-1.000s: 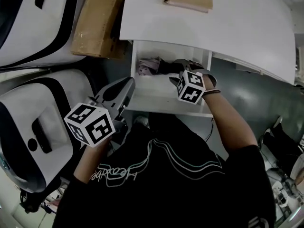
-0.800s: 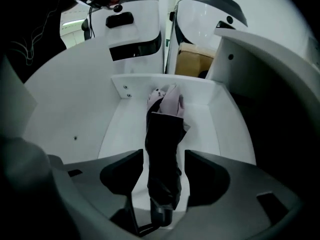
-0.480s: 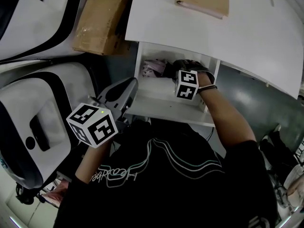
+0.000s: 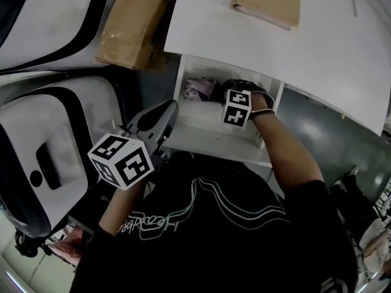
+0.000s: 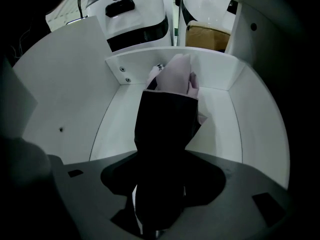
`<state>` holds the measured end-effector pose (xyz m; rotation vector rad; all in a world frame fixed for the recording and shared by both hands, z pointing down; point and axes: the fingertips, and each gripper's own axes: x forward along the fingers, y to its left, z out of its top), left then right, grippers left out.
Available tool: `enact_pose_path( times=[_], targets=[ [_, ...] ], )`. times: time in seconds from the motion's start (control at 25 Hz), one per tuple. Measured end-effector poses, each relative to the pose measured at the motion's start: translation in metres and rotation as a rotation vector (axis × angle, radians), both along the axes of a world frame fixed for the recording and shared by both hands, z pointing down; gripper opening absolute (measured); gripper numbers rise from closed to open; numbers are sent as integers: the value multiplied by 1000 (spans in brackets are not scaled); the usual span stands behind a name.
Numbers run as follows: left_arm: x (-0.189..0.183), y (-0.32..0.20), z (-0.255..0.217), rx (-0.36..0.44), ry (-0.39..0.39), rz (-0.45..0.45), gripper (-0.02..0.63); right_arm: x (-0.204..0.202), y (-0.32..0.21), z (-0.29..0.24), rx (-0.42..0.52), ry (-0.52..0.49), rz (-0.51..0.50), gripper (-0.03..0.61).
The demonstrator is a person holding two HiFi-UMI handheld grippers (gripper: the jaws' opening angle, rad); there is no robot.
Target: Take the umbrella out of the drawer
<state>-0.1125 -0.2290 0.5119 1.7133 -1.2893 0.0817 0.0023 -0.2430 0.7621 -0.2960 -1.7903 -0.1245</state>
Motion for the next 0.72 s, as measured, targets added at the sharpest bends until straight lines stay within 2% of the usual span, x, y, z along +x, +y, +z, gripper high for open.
enact_pose_path(
  times=[0.48,0.72],
  targets=[
    [8,10,2,-24,19,22,20,4,3,-9,37,23,23,209],
    [8,15,-11,-3,15,45,20,12,10,-33,54,9,79,207]
  ],
)
